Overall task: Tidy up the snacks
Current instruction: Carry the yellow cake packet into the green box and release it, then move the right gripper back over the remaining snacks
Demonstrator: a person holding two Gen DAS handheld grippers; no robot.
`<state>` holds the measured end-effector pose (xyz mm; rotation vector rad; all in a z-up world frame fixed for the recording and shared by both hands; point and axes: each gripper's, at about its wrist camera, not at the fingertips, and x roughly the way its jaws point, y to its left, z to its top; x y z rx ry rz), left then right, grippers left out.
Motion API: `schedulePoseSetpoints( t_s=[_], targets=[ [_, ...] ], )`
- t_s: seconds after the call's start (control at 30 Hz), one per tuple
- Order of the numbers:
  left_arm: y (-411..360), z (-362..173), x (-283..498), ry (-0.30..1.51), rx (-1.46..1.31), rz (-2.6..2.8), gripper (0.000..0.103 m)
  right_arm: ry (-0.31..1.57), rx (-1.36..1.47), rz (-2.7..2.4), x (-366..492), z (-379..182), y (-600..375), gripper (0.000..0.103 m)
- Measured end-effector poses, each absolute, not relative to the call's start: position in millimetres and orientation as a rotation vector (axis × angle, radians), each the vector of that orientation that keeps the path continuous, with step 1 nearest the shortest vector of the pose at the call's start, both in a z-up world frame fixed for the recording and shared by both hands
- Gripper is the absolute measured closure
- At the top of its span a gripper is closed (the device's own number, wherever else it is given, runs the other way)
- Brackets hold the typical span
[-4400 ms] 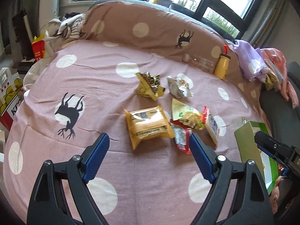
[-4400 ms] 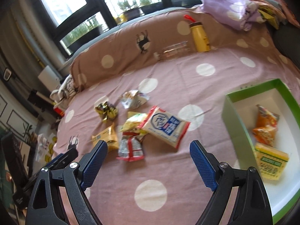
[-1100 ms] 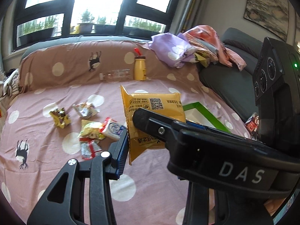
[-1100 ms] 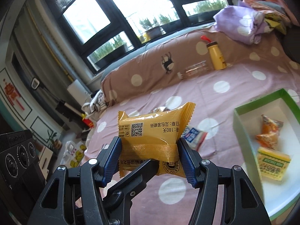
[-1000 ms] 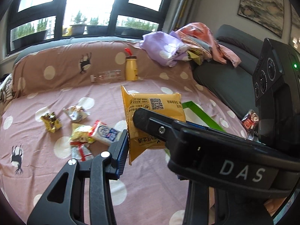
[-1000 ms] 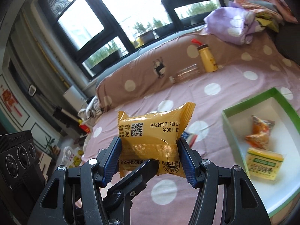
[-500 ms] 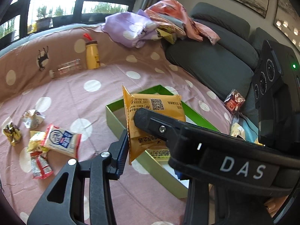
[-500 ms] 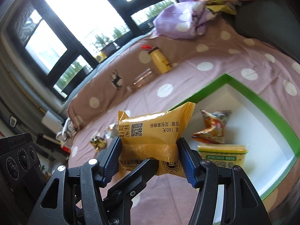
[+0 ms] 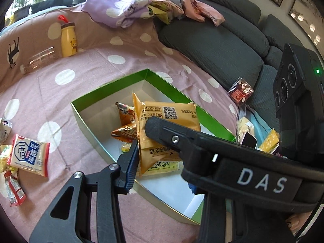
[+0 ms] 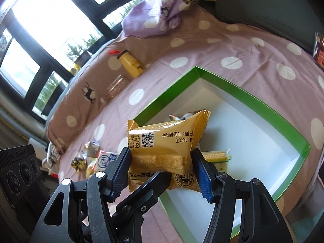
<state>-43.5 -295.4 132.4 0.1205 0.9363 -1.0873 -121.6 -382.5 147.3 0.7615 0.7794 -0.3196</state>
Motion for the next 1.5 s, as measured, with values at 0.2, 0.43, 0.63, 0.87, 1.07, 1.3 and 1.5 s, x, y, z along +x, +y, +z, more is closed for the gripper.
schedulePoseSetpoints(
  t_s=[0.2,0.43,0.63,0.87,1.07,1.3,1.5],
  targets=[
    [-307.9,118.6,-40.8,0.988,0.117,-1.114,0.062,0.819,0.790,-0.369,-122.4,134.2,-394.1,0.040],
    [-317.6,106.5,-36.4,1.034,0.112,-1.113,0.062,0.849,0.829,-0.410,-121.6,121.5,-402.5,0.040],
    [-308.0,108.4,-33.1,1.008,0.097,-1.064,0.060,0.851,0.845,-0.436,-121.7,117.8,-406.0,0.034],
    [-255.1,135.4,-25.2,0.897,0.055,-0.951,0.032,0.768,0.764,-0.403,-119.4,143.4,-388.0,0.022],
    [-173.3,150.1,-16.1,0.835,-0.003,-0.744,0.018,0.739,0.646,-0.336,-108.1,165.4,-355.1,0.018],
    [-74.0,150.3,-11.7,0.825,-0.068,-0.434,0.017,0.739,0.514,-0.239,-89.5,181.2,-305.8,0.015],
    [1.3,142.3,-19.9,0.832,-0.173,-0.244,0.013,0.768,0.409,-0.156,-70.3,184.4,-261.6,0.013]
  ],
)
